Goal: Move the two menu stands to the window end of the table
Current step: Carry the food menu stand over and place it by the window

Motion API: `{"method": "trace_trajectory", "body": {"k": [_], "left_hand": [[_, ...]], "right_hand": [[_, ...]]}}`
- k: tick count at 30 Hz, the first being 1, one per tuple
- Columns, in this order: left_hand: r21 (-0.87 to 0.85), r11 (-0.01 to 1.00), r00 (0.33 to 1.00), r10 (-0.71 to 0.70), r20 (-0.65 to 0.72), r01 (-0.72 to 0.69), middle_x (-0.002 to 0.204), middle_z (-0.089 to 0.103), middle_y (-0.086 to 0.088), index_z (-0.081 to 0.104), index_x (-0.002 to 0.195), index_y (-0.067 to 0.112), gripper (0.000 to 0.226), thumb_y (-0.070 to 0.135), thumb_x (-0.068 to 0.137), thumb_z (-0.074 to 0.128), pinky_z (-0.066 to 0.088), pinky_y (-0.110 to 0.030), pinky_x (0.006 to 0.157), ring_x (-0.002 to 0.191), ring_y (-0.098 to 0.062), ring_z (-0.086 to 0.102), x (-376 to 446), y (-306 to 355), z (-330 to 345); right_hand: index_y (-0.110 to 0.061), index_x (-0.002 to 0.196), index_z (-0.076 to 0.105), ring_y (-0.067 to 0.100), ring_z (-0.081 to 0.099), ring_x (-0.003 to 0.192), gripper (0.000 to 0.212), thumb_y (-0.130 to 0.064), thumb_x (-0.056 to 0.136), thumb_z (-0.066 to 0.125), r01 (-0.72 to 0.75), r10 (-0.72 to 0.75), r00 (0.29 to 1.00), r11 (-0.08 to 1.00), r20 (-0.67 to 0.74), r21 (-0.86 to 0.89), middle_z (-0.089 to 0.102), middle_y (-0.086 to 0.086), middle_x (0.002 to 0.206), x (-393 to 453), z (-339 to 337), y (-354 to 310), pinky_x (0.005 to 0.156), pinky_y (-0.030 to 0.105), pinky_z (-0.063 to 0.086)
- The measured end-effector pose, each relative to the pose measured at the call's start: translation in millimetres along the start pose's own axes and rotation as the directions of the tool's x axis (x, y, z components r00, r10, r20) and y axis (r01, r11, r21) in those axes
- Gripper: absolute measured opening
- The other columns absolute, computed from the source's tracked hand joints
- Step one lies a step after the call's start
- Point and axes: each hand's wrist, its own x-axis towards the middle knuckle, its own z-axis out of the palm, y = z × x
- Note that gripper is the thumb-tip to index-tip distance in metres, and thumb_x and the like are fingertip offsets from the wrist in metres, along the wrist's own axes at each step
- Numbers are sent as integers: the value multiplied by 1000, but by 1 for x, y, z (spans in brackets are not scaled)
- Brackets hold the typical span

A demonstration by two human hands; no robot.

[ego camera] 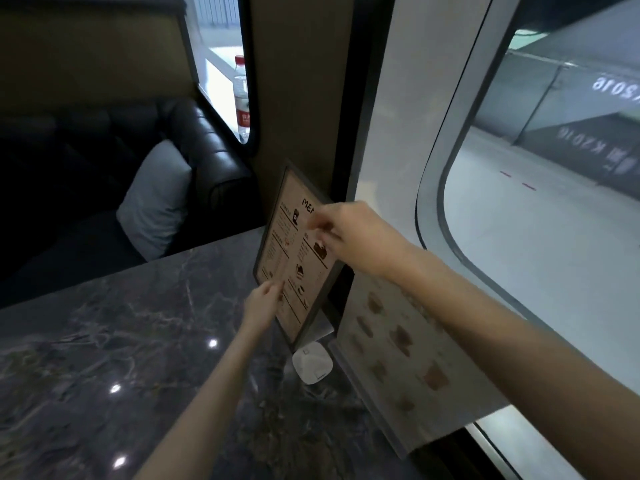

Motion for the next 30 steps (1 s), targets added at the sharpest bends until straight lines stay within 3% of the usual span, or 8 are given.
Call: {"method": "trace_trajectory", "body": {"k": [2, 4, 9, 11, 14, 21, 24, 30], "left_hand": [[36, 999, 1000, -28, -3, 28, 130, 56, -16, 55, 123, 4, 36, 23, 97, 39, 39, -35, 96, 120, -29, 50, -8, -17, 5], [-12, 997, 997, -71, 44, 71, 138, 49, -13, 47, 133, 7, 41, 27, 99, 35, 34, -29, 97, 124, -23, 45, -13, -29, 9], [-288, 893, 938, -321, 128, 345, 102, 65, 0, 57, 120, 16, 41, 42, 94, 39, 45, -27, 76, 86, -11, 58, -17, -39, 16], [-342, 847, 913, -373, 165, 408, 111, 61, -5, 58, 117, 15, 42, 44, 94, 39, 42, -32, 86, 93, -16, 57, -13, -40, 16], [-415, 811, 911, -360, 199, 411, 115, 56, -2, 54, 120, 15, 39, 38, 96, 32, 39, -28, 84, 96, -14, 52, -10, -35, 17], [-500, 782, 925, -265, 274, 372, 105, 59, -5, 42, 133, 2, 46, 26, 100, 22, 50, -10, 44, 77, -10, 60, -6, -39, 25], [-579, 717, 920, -258, 295, 387, 101, 62, -3, 44, 132, 7, 50, 35, 99, 20, 53, -13, 48, 86, -12, 61, -6, -42, 27], [-622, 698, 935, -270, 230, 355, 99, 72, -3, 55, 123, 11, 50, 41, 96, 26, 52, -25, 68, 88, -13, 67, -2, -47, 37]], "right_hand": [[-8, 111, 60, 26, 61, 98, 24, -12, 91, 47, -19, 19, 999, 1000, -28, -12, 65, 13, 112, 4, -12, 8, 83, 40, 53], [-7, 110, 58, 22, 60, 93, 24, -18, 92, 48, -52, 52, 998, 998, -34, -21, 65, 12, 110, 8, -18, 18, 76, 34, 53], [-3, 106, 56, 9, 53, 67, 33, -31, 89, 54, -283, 272, 956, 954, 108, 99, 61, 6, 94, 22, -12, 37, 52, 15, 43], [-1, 100, 60, 13, 59, 71, 31, -29, 88, 58, -319, 293, 942, 933, 163, 164, 65, 8, 95, 28, -7, 41, 57, 21, 49], [-1, 93, 63, 12, 61, 68, 24, -24, 86, 61, -359, 316, 928, 900, 197, 248, 66, 7, 91, 35, -4, 47, 53, 20, 49], [-9, 78, 61, 11, 62, 63, 12, -20, 85, 61, -452, 378, 884, 840, 275, 299, 65, 3, 80, 46, -4, 57, 47, 18, 48], [-15, 65, 58, 10, 62, 61, 21, -19, 86, 61, -440, 365, 892, 835, 264, 331, 63, -1, 75, 45, -2, 61, 42, 13, 47], [-12, 67, 57, 9, 59, 61, 20, -16, 87, 58, -409, 342, 910, 841, 236, 356, 64, 4, 85, 44, 1, 69, 37, 11, 44]]}}
